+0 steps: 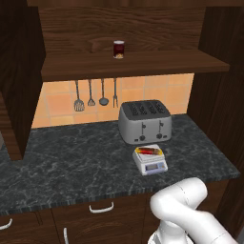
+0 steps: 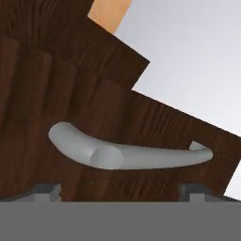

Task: Pick the bar and place it on the digital scale for weighing, and close the cabinet.

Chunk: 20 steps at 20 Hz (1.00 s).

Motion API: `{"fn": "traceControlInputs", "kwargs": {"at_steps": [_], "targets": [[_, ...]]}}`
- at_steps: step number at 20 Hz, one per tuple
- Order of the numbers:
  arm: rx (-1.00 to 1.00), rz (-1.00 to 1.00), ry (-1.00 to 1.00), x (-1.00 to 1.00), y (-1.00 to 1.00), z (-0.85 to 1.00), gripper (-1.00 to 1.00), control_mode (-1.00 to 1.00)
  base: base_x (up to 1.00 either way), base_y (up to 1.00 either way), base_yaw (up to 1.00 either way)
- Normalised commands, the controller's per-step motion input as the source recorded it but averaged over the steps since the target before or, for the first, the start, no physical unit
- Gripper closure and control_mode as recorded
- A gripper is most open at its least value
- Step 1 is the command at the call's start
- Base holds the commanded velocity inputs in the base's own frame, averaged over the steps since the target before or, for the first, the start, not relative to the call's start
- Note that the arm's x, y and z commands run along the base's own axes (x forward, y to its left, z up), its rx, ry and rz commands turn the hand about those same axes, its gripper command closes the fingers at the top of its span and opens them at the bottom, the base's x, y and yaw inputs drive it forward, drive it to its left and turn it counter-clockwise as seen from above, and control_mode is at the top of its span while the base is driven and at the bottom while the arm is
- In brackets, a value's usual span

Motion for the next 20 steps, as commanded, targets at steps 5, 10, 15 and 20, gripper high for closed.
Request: {"fn": "traceControlInputs", "kwargs": {"at_steps": [5, 10, 15, 20], "targets": [[-0.23, 0.01, -0.04, 0.63, 1.00, 0.32, -1.00, -1.00, 0.00, 0.00, 0.00], [-0.23, 0.00, -0.02, 0.72, 1.00, 0.14, -1.00, -1.00, 0.00, 0.00, 0.00], [-0.10, -0.08, 0.02, 0.98, 1.00, -0.02, -1.00, -1.00, 0.00, 0.00, 0.00], [-0.08, -0.25, 0.00, 1.00, 1.00, -0.11, -1.00, -1.00, 0.00, 0.00, 0.00]]}}
